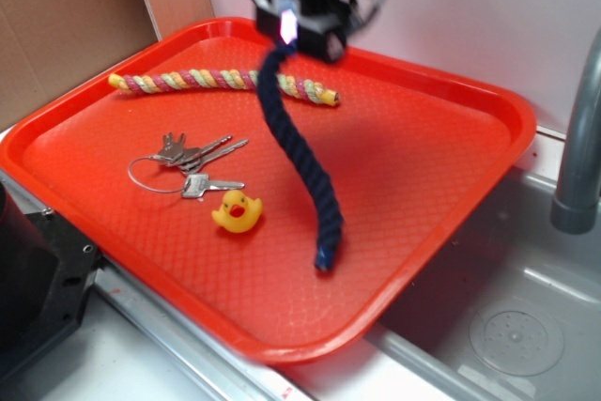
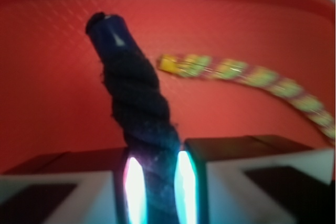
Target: Grab the blue rope.
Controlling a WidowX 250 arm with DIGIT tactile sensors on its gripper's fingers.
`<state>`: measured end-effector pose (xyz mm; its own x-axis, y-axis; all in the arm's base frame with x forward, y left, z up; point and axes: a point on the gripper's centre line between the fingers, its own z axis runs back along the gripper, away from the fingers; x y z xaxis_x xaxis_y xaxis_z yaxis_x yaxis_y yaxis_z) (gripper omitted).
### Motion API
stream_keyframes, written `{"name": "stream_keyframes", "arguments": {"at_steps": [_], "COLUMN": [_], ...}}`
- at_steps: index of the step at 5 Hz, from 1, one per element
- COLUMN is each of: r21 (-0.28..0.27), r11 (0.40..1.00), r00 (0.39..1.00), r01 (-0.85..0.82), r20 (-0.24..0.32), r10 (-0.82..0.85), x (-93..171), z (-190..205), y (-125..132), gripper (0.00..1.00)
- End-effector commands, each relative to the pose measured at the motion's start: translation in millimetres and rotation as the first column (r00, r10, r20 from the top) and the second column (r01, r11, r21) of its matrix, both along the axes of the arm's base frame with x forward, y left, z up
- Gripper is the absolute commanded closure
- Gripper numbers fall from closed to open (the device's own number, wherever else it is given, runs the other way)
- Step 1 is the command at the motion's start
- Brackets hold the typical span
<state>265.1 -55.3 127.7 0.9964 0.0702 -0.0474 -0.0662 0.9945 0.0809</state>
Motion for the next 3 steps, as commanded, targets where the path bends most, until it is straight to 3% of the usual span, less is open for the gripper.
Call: {"name": "stream_keyframes", "arguments": {"at_steps": [1, 2, 3], "r21": [-0.002, -0.008, -0.066], "r11": [0.999, 0.998, 0.997], "r00": [0.998, 0.997, 0.999], "r01": [-0.047, -0.058, -0.027], "r20": [0.049, 0.042, 0.038], "r10": [0.047, 0.058, 0.03], "x": [-34.9, -49.4, -53.4], "z": [59.2, 64.3, 59.1], "y": [26.2, 29.1, 24.8], "gripper": [1.0, 1.0, 1.0]}}
